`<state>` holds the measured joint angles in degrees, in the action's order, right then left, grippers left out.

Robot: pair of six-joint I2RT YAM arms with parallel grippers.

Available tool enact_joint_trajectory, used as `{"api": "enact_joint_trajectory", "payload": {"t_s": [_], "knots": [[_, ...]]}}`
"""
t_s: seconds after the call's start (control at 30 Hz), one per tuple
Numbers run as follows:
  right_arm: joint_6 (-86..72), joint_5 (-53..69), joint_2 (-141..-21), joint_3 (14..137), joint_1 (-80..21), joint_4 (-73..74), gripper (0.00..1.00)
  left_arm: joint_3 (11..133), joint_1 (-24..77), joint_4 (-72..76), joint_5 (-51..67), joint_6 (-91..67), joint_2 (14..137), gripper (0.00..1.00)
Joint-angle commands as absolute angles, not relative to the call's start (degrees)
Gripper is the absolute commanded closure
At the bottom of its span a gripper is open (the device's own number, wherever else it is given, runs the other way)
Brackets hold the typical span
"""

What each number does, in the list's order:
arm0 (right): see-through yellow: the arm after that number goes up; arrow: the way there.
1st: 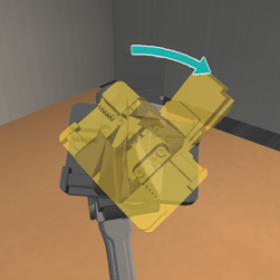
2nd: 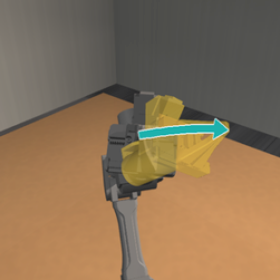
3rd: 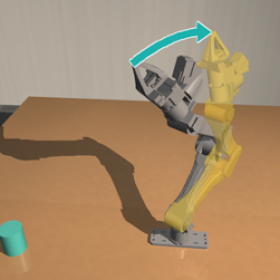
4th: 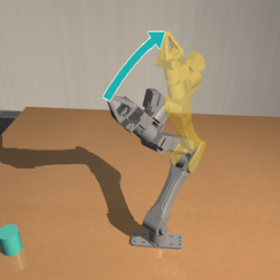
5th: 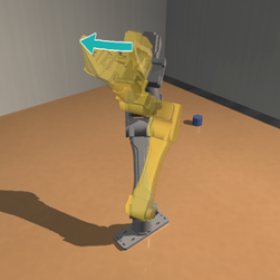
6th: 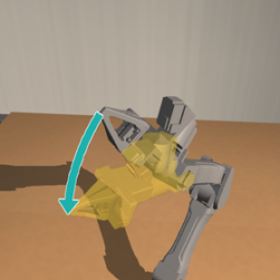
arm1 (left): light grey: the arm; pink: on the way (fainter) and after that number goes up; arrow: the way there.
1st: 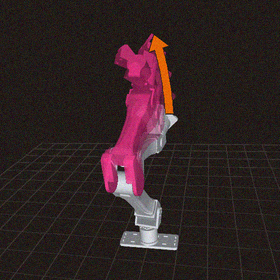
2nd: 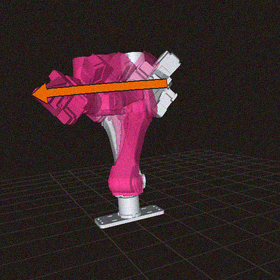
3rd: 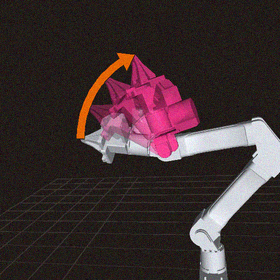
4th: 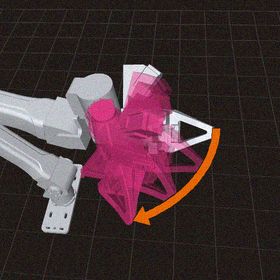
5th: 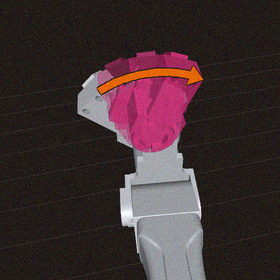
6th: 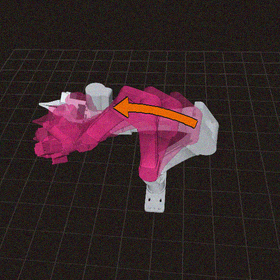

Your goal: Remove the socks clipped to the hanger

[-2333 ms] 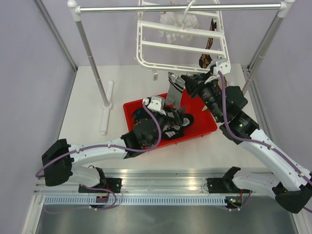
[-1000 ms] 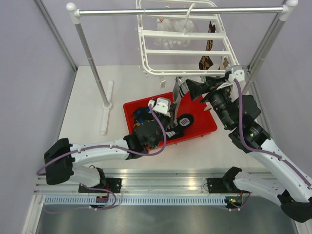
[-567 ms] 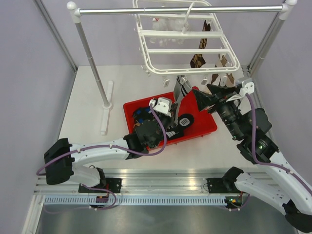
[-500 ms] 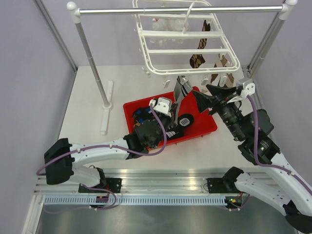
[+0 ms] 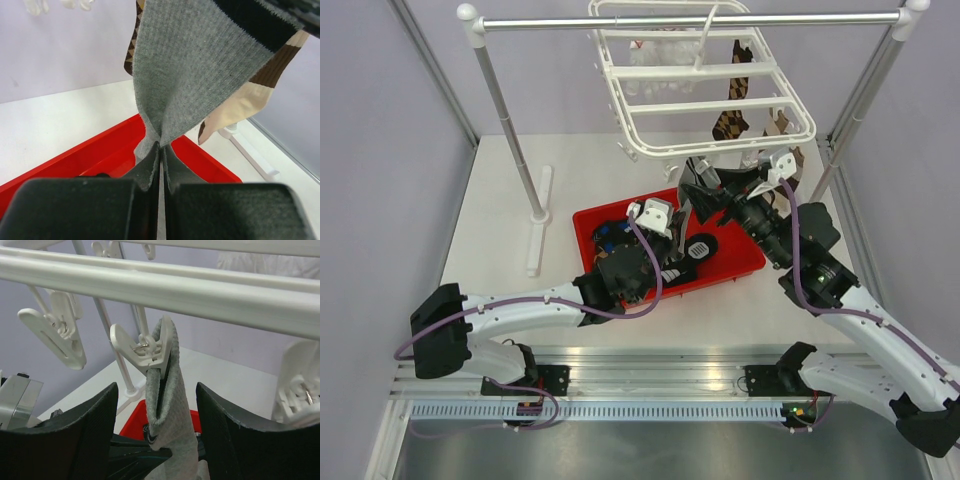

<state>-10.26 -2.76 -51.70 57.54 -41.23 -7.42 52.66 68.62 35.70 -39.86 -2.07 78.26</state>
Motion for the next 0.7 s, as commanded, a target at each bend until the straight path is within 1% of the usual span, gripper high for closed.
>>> {"api": "enact_joint_trajectory", "payload": {"t_s": [0.0,0.47,0.67], "knots": [[-10.2,-1.9,-52.4,59.7,-41.0,-14.4,0.32,54.8,68.9,36.2,-38.8,-1.4,78.0,0.98],[-10.5,-5.6,-51.1,57.9,-41.0,-20.6,0.36,54.8,68.9,35.9,-38.3,-1.8,78.1,0.98],[-11.0,-5.5,-52.6,58.4,-41.1,-22.3,0.37,54.7,68.9,35.9,-38.5,-1.9,78.0,0.98]]}}
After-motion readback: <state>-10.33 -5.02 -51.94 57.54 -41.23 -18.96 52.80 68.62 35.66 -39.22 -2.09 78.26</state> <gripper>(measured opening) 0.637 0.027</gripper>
